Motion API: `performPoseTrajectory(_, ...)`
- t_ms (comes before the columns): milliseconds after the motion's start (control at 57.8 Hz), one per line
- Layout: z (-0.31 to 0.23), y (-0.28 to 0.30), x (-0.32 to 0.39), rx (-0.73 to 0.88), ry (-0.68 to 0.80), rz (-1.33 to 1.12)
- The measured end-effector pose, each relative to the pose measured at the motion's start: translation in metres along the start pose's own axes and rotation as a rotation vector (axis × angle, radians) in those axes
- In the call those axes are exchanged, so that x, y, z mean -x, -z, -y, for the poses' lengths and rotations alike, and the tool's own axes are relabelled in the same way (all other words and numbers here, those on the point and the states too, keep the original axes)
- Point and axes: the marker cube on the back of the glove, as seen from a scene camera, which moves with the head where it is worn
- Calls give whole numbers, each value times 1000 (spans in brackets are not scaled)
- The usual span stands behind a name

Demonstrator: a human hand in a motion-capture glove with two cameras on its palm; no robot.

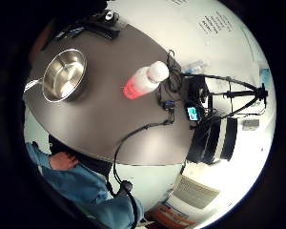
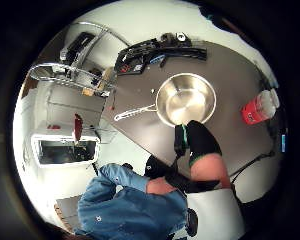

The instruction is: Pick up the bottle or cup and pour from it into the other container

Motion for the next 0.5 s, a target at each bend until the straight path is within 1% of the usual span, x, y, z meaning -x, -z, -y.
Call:
performPoseTrajectory(52,90,-6,15,-49,-99,1)
performPoseTrajectory(87,114,-7,16,-61,-135,2)
performPoseTrajectory(381,92,-2,-24,-67,-192,-14)
performPoseTrajectory(502,79,-1,-49,-59,-189,4)
